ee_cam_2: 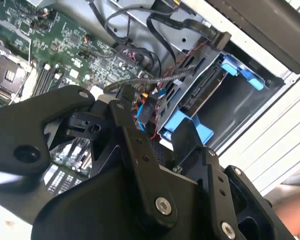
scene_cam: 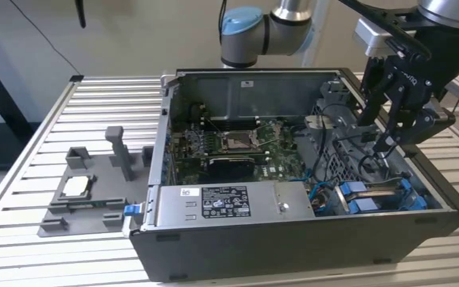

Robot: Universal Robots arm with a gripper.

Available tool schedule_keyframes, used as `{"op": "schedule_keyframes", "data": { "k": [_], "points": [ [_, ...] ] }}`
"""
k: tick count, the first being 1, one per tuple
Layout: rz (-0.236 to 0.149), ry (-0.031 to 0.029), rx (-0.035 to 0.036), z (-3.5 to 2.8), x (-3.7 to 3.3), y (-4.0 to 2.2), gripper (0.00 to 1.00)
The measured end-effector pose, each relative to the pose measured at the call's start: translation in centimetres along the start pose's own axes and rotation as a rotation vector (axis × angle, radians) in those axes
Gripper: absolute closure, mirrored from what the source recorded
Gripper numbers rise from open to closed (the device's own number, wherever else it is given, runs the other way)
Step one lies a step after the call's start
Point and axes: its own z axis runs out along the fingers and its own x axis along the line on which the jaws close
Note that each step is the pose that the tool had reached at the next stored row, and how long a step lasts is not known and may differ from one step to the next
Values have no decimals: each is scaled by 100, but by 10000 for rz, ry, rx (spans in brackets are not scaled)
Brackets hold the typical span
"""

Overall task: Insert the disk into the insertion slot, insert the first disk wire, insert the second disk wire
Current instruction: 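Insert the first disk wire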

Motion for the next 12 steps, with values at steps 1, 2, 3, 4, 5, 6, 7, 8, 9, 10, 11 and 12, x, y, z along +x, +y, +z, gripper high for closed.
{"op": "schedule_keyframes", "data": {
  "k": [1,2,3,4,5,6,7,8,9,10,11,12],
  "points": [
    [-2,-1,0,1,0,-1,42],
    [-3,-1,0,0,0,-1,42],
    [-4,-1,0,1,0,-1,42],
    [-5,-1,0,0,0,-1,44],
    [-6,-1,0,1,0,-1,50],
    [-7,-2,0,1,0,-1,50],
    [-7,-1,0,0,0,-1,57],
    [-8,-1,-1,1,0,-1,63],
    [-9,-1,0,1,0,-1,63],
    [-10,-2,0,1,0,-1,69],
    [-11,-1,-1,1,0,-1,69],
    [-12,-1,-1,0,0,-1,69]
  ]
}}
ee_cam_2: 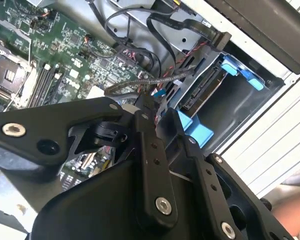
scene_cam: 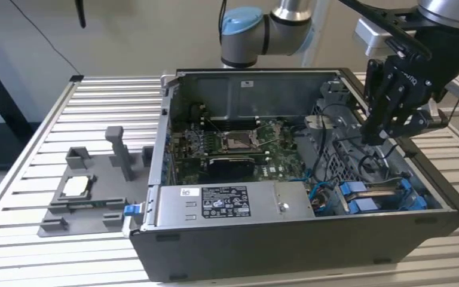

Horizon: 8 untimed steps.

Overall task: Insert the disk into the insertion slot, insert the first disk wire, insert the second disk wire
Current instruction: 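Insert the first disk wire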

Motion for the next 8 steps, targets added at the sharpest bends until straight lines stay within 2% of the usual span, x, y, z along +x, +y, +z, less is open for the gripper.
{"op": "schedule_keyframes", "data": {
  "k": [2,3,8],
  "points": [
    [-1,0,0,0,0,0,71],
    [-2,0,0,0,0,0,78],
    [-6,0,-1,0,0,0,81]
  ]
}}
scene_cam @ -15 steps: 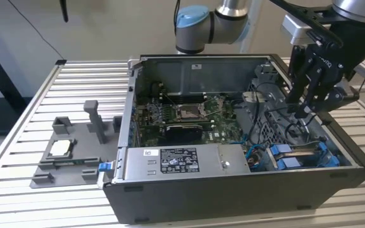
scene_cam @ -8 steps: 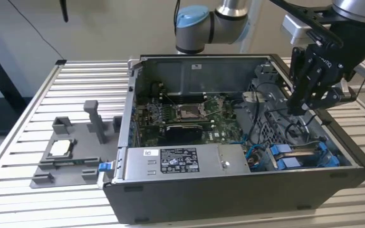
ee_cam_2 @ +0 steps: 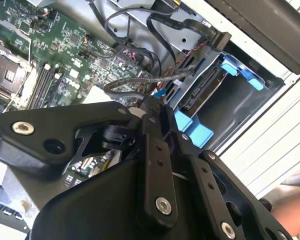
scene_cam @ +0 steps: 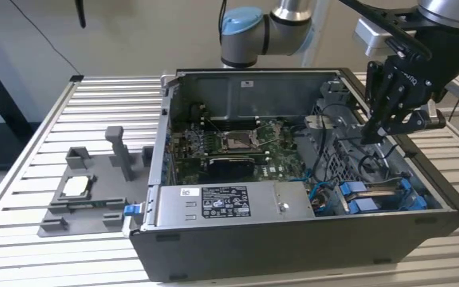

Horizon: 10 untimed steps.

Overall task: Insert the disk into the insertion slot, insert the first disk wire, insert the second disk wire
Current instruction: 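Insert the first disk wire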

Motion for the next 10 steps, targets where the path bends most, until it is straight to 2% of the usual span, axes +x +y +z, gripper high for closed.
{"op": "schedule_keyframes", "data": {
  "k": [10],
  "points": [
    [-8,1,-1,1,0,0,81]
  ]
}}
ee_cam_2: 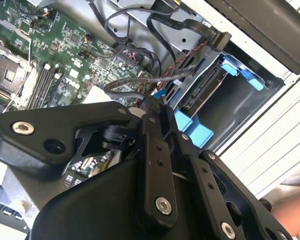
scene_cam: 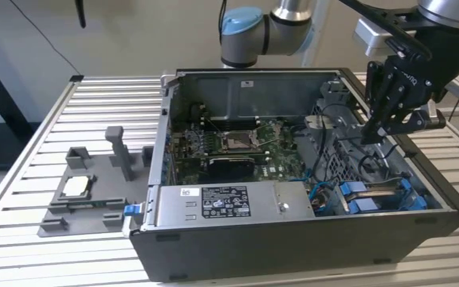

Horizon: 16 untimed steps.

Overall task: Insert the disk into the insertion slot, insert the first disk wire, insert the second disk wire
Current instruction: 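Insert the first disk wire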

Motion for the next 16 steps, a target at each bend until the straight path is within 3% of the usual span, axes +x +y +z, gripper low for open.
{"op": "schedule_keyframes", "data": {
  "k": [16],
  "points": [
    [11,3,-2,25,76,-107,81]
  ]
}}
